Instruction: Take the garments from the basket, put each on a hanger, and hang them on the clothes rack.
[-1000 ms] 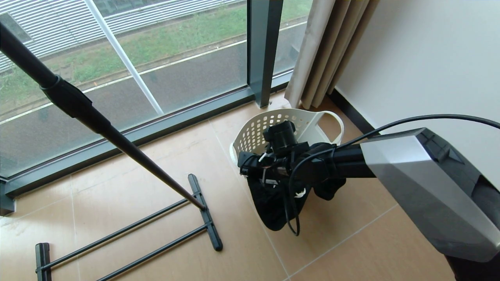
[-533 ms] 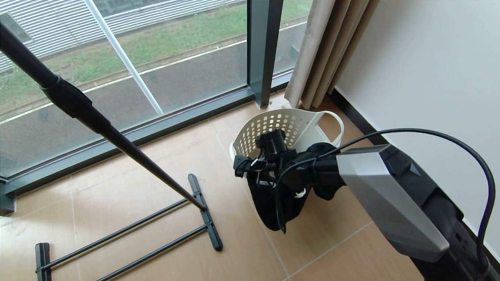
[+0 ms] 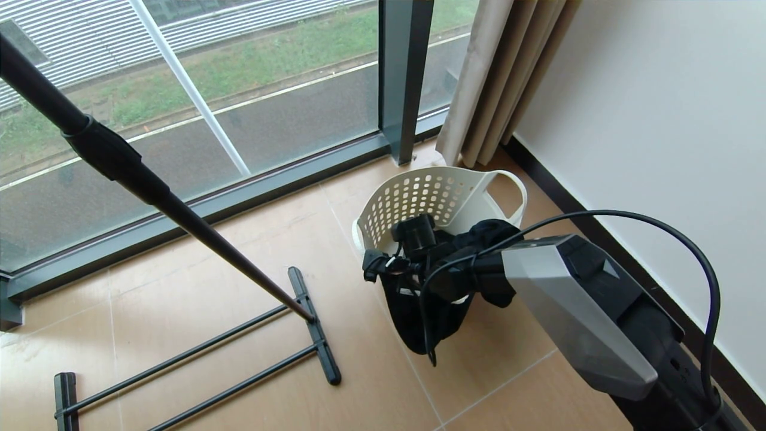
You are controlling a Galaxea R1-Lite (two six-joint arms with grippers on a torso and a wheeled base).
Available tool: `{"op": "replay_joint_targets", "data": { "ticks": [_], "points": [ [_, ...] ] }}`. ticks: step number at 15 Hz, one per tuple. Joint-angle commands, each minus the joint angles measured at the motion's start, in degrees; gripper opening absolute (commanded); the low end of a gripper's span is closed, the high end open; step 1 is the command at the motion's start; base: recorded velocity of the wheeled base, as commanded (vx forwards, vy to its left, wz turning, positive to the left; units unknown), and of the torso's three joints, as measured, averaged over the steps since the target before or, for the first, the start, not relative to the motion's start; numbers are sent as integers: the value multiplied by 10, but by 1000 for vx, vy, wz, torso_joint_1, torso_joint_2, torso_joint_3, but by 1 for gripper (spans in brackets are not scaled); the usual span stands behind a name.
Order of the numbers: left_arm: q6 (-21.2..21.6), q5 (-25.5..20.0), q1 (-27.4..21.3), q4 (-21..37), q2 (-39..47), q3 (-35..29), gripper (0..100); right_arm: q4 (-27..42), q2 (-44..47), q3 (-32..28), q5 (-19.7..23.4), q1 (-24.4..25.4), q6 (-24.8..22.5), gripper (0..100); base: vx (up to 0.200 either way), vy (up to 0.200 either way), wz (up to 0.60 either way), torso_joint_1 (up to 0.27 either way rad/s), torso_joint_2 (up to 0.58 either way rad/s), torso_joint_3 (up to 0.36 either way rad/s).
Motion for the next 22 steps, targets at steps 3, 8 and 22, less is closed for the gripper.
{"op": "replay_joint_targets", "data": {
  "ticks": [3, 8, 22],
  "points": [
    [0, 0, 0, 0, 1, 0, 100, 2, -35, 0, -1, -7, 2, 0, 0, 0, 0, 0, 0, 0],
    [0, 0, 0, 0, 1, 0, 100, 2, -143, 0, -9, -7, 27, 0, 0, 0, 0, 0, 0, 0],
    [0, -2, 0, 0, 1, 0, 100, 2, -608, 544, -44, 56, 291, 0, 0, 0, 0, 1, 1, 18]
  ]
}}
